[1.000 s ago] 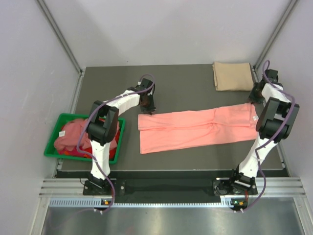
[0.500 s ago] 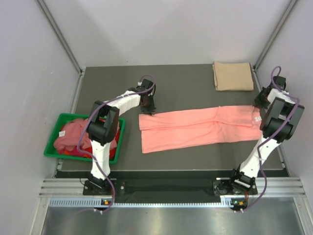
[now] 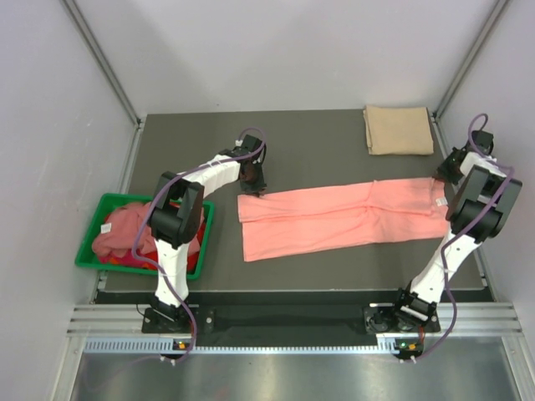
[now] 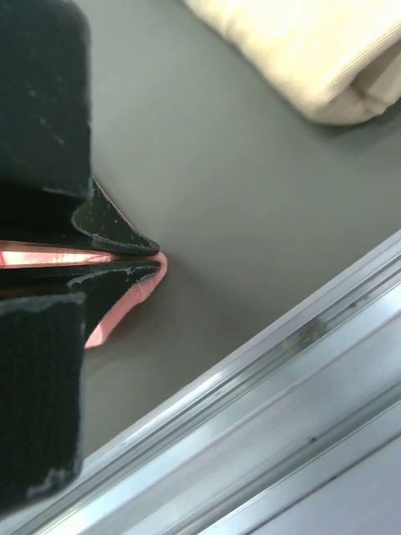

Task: Fold and stack the t-shirts
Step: Fold the tshirt

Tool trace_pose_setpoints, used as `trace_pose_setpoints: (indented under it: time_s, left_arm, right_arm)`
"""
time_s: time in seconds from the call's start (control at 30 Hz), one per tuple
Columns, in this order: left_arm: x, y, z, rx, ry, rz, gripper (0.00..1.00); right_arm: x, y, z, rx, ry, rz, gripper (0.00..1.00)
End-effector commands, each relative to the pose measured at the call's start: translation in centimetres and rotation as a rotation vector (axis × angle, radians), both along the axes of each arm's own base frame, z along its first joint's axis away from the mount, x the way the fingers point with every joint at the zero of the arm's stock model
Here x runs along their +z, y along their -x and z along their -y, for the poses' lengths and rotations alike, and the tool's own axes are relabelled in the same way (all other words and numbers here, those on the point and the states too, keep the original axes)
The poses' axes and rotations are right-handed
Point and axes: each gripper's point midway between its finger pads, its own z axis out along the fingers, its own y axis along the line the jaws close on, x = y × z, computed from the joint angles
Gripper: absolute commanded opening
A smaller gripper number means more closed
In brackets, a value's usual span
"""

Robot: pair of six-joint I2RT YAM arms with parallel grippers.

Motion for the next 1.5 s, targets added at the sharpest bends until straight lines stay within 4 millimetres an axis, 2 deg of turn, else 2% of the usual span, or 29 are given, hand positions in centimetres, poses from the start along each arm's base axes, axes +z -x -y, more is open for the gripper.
trace_pose_setpoints:
  time_s: [0.0,0.07,0.17,0.2,0.23,0.27,0.3,0.4,0.47,0.53,0.67,0.7,0.77,0.9,0.93,0.97,1.0,1.03,1.07,1.1,1.13,1.17,1.2,1.23,1.37,1.47]
  left_arm:
    - [-3.0,0.6,-3.0,0.044,-0.126,-0.05,0.25]
    - [-2.2,0.4,-2.6,0.038,-0.101,-0.034,0.25]
    - [0.9,0.3,-0.8,-0.008,-0.012,-0.012,0.27]
    - [2.1,0.8,0.5,-0.057,0.058,-0.018,0.29]
    - [4.2,0.8,0.9,-0.071,0.094,0.012,0.29]
    - [5.3,1.0,1.2,-0.083,0.111,0.026,0.3]
    - [7.1,1.3,1.5,-0.113,0.141,0.054,0.32]
    - [9.3,2.0,1.8,-0.169,0.168,0.083,0.32]
    - [9.6,2.7,2.1,-0.196,0.191,0.085,0.32]
    - [8.7,3.8,2.2,-0.201,0.218,0.064,0.31]
    - [5.8,5.6,1.8,-0.168,0.227,-0.017,0.28]
    - [5.4,5.9,1.9,-0.161,0.232,-0.027,0.28]
    - [3.6,6.9,0.9,-0.131,0.19,-0.057,0.27]
    - [0.4,8.6,-1.2,-0.055,0.103,-0.123,0.25]
    - [-0.6,9.5,-1.9,-0.036,0.078,-0.152,0.25]
    - [-1.1,10.0,-2.5,-0.017,0.057,-0.164,0.25]
    - [-1.4,10.2,-3.1,0.013,0.028,-0.166,0.25]
    - [-2.1,11.4,-4.0,0.03,-0.003,-0.195,0.25]
    - [-2.4,11.9,-4.5,0.041,-0.027,-0.2,0.25]
    - [-2.0,12.2,-4.9,0.068,-0.037,-0.19,0.25]
    - [-2.7,13.3,-6.0,0.091,-0.078,-0.2,0.25]
    - [-2.7,13.9,-6.2,0.099,-0.079,-0.199,0.25]
    - [-2.2,14.2,-6.3,0.118,-0.068,-0.183,0.25]
    - [-2.6,15.2,-6.9,0.125,-0.087,-0.192,0.25]
    - [-1.7,16.5,-7.6,0.154,-0.1,-0.167,0.25]
    - [0.3,17.1,-7.3,0.151,-0.079,-0.122,0.25]
  right_arm:
    - [0.4,-2.5,2.9,-0.032,0.032,0.079,0.0]
    - [0.0,-3.1,2.1,-0.009,-0.011,0.09,0.0]
    - [0.6,-3.3,1.0,0.009,-0.041,0.103,0.16]
    - [1.7,-3.3,0.9,0.007,-0.03,0.112,0.23]
    - [2.1,-3.0,0.9,-0.005,-0.018,0.099,0.25]
    - [2.8,-2.8,1.0,-0.026,-0.008,0.095,0.26]
    - [4.0,-2.1,1.3,-0.057,0.012,0.076,0.29]
    - [6.8,-0.8,1.1,-0.119,0.009,0.068,0.32]
    - [7.7,0.3,1.2,-0.179,0.017,0.045,0.37]
    - [9.2,1.2,0.6,-0.205,0.016,0.051,0.41]
    - [9.1,2.8,-1.9,-0.191,-0.03,0.029,0.42]
    - [9.6,3.0,-2.5,-0.181,-0.033,0.036,0.43]
    - [9.2,3.6,-3.9,-0.15,-0.054,0.024,0.42]
    - [9.8,4.6,-6.4,-0.088,-0.088,0.042,0.4]
    - [9.9,4.6,-7.3,-0.064,-0.1,0.044,0.4]
    - [9.3,5.2,-8.1,-0.049,-0.11,0.026,0.4]
    - [9.7,5.4,-8.7,-0.03,-0.111,0.038,0.4]
    - [9.8,5.4,-10.3,0.01,-0.124,0.04,0.4]
    - [8.8,6.3,-11.4,0.026,-0.137,0.013,0.4]
    - [9.4,6.5,-12.2,0.04,-0.136,0.035,0.4]
    - [9.1,6.8,-13.7,0.061,-0.147,0.033,0.4]
    - [7.9,7.8,-14.8,0.054,-0.179,0.012,0.4]
    - [8.5,7.8,-15.4,0.06,-0.182,0.045,0.4]
    - [7.5,8.6,-16.6,0.06,-0.206,0.026,0.4]
    - [7.2,8.8,-17.4,0.058,-0.173,0.032,0.4]
    - [7.3,8.4,-17.0,0.034,-0.136,0.046,0.4]
